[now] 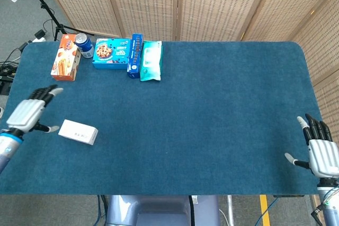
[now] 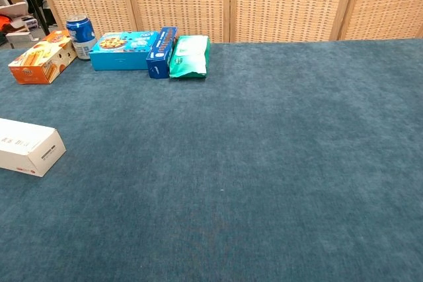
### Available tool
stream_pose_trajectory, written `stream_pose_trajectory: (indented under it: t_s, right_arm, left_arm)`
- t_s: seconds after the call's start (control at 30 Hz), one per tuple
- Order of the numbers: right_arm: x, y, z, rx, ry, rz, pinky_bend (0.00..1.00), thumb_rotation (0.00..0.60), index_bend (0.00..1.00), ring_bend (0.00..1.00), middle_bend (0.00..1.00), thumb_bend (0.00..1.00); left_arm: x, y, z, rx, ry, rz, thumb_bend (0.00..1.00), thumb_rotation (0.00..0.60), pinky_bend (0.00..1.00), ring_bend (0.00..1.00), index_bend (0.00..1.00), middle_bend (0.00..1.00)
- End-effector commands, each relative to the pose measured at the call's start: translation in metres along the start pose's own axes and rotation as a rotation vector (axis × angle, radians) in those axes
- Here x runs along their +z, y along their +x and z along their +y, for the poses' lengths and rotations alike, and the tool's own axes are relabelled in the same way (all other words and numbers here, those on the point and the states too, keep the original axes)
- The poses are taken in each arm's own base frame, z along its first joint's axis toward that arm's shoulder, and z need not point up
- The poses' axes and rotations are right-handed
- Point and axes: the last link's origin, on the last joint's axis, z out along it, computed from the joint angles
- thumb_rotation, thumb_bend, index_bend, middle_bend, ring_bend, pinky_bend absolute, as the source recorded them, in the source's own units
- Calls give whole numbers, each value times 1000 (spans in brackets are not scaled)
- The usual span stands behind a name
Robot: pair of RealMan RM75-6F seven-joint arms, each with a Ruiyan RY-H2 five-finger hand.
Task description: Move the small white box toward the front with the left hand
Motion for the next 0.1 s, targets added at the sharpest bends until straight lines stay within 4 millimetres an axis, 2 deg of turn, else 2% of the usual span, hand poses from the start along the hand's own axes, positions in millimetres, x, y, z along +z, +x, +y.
stream_pose_trajectory:
  t_s: [0.03,0.1]
  right_arm:
    - [0,0,-1,2,14,26,0,600,0,0,0,0]
    - [-1,-1,-2,0,18,32,0,600,0,0,0,0]
  left_arm:
    - [-55,-19,-27,18,156,258,0,600,0,0,0,0]
    - [-63,-23,-26,39,184,281,0,600,0,0,0,0]
